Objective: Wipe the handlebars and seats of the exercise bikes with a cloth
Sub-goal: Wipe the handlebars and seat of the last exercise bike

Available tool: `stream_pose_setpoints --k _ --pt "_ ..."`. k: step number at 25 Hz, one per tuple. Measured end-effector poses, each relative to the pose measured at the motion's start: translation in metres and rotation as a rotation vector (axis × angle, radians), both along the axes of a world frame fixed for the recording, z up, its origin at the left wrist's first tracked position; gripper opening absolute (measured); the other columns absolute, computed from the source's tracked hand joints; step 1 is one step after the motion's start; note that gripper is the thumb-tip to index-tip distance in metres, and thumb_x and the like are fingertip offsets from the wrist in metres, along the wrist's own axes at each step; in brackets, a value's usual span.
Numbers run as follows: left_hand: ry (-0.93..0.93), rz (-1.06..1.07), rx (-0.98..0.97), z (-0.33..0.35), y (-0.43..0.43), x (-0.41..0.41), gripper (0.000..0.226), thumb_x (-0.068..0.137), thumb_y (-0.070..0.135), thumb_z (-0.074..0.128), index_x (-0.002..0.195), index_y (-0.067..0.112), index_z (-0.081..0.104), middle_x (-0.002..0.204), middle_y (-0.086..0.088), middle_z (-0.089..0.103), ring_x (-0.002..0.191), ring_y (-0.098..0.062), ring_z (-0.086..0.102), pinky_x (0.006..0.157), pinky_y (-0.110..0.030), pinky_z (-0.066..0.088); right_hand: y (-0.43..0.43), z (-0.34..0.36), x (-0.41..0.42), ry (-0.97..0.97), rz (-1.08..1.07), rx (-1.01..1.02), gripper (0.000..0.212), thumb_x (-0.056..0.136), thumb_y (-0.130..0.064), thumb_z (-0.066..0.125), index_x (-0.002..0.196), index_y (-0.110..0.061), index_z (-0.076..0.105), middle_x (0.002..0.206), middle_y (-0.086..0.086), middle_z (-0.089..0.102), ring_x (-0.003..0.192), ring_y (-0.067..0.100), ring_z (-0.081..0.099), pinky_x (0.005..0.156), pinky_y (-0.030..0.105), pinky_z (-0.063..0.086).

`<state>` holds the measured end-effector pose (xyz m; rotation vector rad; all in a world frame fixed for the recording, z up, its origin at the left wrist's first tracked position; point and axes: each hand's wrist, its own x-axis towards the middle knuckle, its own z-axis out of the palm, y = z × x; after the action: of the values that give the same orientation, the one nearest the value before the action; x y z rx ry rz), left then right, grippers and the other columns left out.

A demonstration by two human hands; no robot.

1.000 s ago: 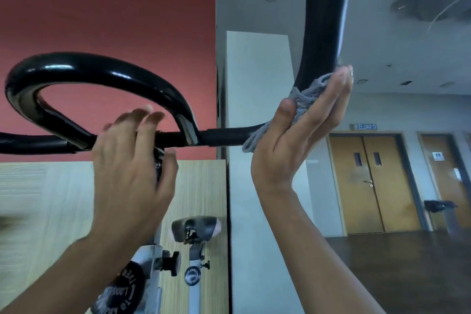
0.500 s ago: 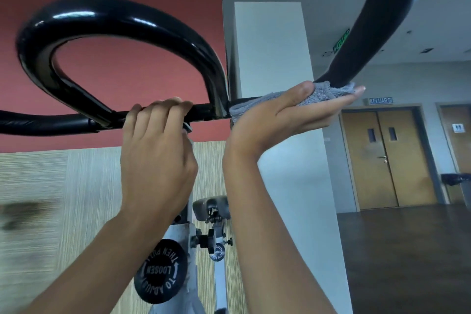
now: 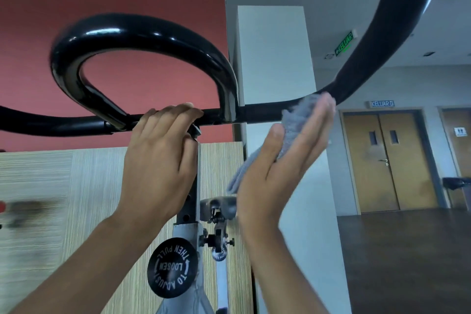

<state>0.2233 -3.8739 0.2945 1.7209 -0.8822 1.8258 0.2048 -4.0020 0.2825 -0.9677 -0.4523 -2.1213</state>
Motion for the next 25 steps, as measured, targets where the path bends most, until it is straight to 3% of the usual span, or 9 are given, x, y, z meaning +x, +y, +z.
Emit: stream_pose_setpoints --k 2,5,7,10,14,18,22,25 --pt "-0.005 0.015 0.005 0.001 0.002 0.002 0.044 0.092 0.016 0.033 0.127 0.014 0.06 0.126 -0.001 0.061 0.114 -0.017 0.047 0.107 -0.037 0.031 -0.012 0.012 0.003 0.029 -0.255 -0.098 0.048 0.106 -0.009 0.041 0.152 -0.01 0.028 0.161 0.016 0.018 0.152 0.037 0.013 0.121 0.051 0.027" --pt "-0.017 0.073 0.02 0.001 0.003 0.004 0.044 0.092 0.014 0.037 0.132 0.014 0.057 0.124 0.0 0.062 0.113 -0.018 0.048 0.106 -0.035 0.03 -0.034 0.041 0.004 0.211 -0.61 -0.139 0.046 0.108 -0.023 0.034 0.152 -0.011 0.035 0.162 0.015 0.025 0.152 0.035 0.013 0.125 0.05 0.013" --pt "-0.011 0.074 0.01 0.001 0.002 0.004 0.044 0.093 0.013 0.039 0.133 0.013 0.056 0.123 0.001 0.062 0.114 -0.016 0.047 0.106 -0.036 0.031 -0.031 0.049 0.002 0.345 -0.696 -0.103 0.052 0.108 -0.035 0.021 0.154 -0.015 0.034 0.163 0.008 0.026 0.153 0.03 0.012 0.125 0.041 -0.001" --pt "0.001 0.046 -0.014 0.001 -0.002 0.002 0.043 0.093 0.012 0.04 0.133 0.012 0.056 0.126 0.0 0.061 0.117 -0.015 0.045 0.109 -0.042 0.033 -0.02 0.049 0.001 0.415 -0.727 -0.069 0.055 0.107 -0.04 0.019 0.153 -0.017 0.036 0.162 0.004 0.029 0.153 0.029 0.015 0.123 0.041 -0.005" --pt "0.012 0.037 0.023 0.001 0.001 0.001 0.044 0.092 0.009 0.04 0.133 0.014 0.055 0.128 0.001 0.059 0.119 -0.015 0.045 0.109 -0.043 0.033 -0.035 0.044 -0.004 0.505 -0.897 -0.153 0.049 0.107 -0.032 0.023 0.149 -0.016 0.042 0.157 0.007 0.038 0.149 0.032 0.026 0.123 0.041 0.005" --pt "0.029 0.058 0.028 0.0 -0.001 -0.002 0.045 0.091 0.009 0.041 0.134 0.013 0.054 0.13 0.0 0.058 0.123 -0.017 0.044 0.111 -0.045 0.032 -0.036 0.043 -0.016 0.565 -0.924 -0.234 0.045 0.105 -0.029 0.024 0.139 -0.017 0.051 0.146 0.005 0.05 0.141 0.031 0.039 0.119 0.043 0.021" --pt "0.068 0.06 0.058 0.001 0.002 -0.006 0.045 0.091 0.011 0.043 0.135 0.013 0.053 0.133 -0.001 0.056 0.127 -0.017 0.044 0.114 -0.045 0.029 -0.05 0.041 -0.032 0.635 -1.073 -0.396 0.041 0.105 -0.029 0.026 0.138 -0.018 0.049 0.143 0.006 0.049 0.138 0.031 0.04 0.116 0.044 0.029" --pt "0.123 0.082 0.068 -0.001 0.0 -0.012 0.048 0.09 0.014 0.044 0.137 0.012 0.05 0.136 -0.002 0.053 0.132 -0.022 0.044 0.116 -0.047 0.027 -0.053 0.041 -0.036 0.664 -1.028 -0.439 0.043 0.094 -0.01 0.048 0.137 -0.014 0.051 0.142 0.01 0.05 0.137 0.035 0.042 0.113 0.045 0.033"
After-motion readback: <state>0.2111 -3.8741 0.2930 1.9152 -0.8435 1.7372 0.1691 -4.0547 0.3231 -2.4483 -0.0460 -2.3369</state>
